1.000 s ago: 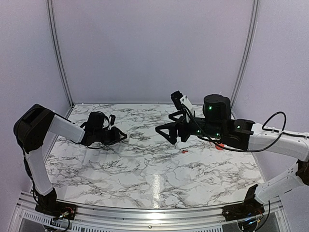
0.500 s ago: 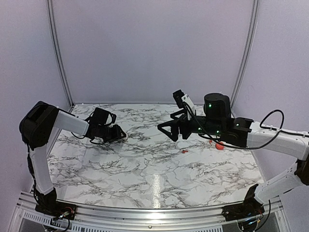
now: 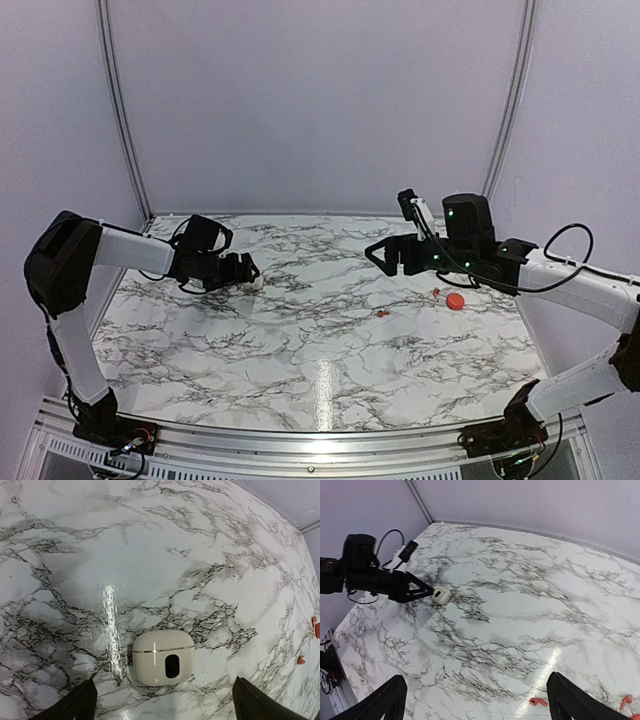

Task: Insert the wireless bluetooth earbuds into the charging case
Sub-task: Place the charging case with the earbuds at the center of the board, then pick up the charging case from the center of the board.

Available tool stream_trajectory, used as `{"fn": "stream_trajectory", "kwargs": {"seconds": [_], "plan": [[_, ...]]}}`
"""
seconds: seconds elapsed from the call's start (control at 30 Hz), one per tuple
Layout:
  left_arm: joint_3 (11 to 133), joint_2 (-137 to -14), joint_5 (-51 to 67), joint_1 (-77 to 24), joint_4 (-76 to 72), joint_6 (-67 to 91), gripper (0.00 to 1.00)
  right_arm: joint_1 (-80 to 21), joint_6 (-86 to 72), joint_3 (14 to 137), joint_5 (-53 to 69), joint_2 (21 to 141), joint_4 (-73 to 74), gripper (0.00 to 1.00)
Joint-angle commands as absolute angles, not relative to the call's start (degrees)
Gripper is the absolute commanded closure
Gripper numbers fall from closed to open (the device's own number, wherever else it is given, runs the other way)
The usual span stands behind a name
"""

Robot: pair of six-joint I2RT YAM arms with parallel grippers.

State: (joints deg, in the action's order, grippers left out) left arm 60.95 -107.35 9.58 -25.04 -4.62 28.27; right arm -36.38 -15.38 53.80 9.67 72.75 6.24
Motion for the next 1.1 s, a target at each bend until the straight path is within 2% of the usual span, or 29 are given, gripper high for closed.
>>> {"fn": "stream_trajectory", "kwargs": {"seconds": [0.0,0.33,0.57,1.07], "plan": [[59.0,-99.3,7.1,-24.8,-3.0,24.1,0.01,-30.3,-22.2,52.0,3.4,70.5,13.7,0.05],[54.4,-88.2,7.1,-26.8,-5.1,21.3,0.01,-16.6,-31.6,41.7,-11.1,69.5,15.9,0.12],[53.5,-85.5,5.1,-29.1,-5.4,20.3,0.01,-15.2,-37.2,38.9,-21.7,70.3,16.1,0.21],[51.3,-80.9,4.0,-29.5,-7.2,21.3,0.01,-14.2,-36.3,41.6,-20.9,84.2,10.5,0.29]]}}
